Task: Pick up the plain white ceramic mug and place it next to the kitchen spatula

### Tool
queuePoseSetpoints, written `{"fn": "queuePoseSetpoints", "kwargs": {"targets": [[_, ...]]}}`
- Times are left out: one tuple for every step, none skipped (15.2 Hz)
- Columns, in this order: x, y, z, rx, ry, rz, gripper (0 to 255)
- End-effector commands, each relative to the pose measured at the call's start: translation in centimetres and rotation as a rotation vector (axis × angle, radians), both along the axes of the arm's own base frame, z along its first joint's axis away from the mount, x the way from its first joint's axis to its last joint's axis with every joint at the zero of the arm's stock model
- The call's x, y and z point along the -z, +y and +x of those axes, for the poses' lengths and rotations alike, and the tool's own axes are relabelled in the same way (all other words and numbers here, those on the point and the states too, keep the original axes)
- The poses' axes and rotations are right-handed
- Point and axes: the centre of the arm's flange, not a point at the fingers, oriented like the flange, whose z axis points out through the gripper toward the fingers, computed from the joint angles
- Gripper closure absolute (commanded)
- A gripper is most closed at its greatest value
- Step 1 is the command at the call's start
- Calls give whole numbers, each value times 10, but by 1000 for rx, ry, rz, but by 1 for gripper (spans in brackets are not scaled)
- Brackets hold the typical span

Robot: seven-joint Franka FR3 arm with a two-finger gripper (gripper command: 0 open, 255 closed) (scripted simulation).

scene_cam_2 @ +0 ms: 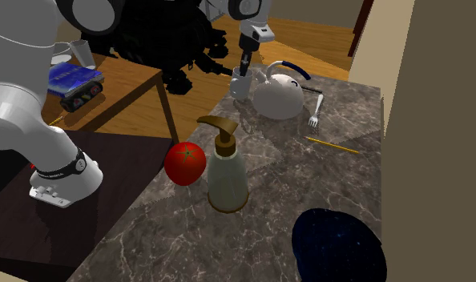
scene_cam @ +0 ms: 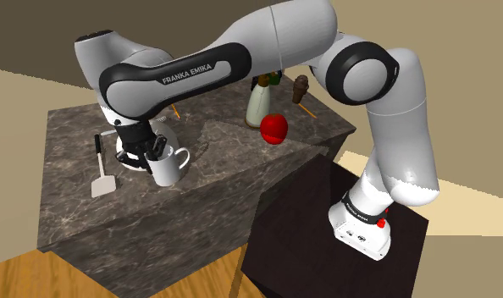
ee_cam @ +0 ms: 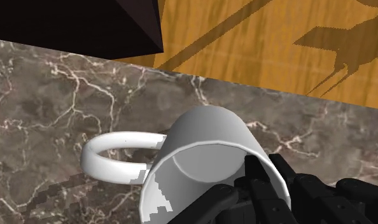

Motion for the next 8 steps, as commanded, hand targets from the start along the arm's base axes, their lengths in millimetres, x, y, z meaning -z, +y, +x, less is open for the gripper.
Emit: {"fn": "queuePoseSetpoints", "kwargs": {"targets": [[0, 0, 0, 0, 0, 0, 255], [0, 0, 0, 0, 0, 0, 255], [0, 0, 0, 0, 0, 0, 0], [0, 0, 0, 0, 0, 0, 0], [0, 0, 0, 0, 0, 0, 0], [0, 0, 0, 0, 0, 0, 0], [0, 0, 0, 0, 0, 0, 0], [0, 0, 0, 0, 0, 0, 0]]}}
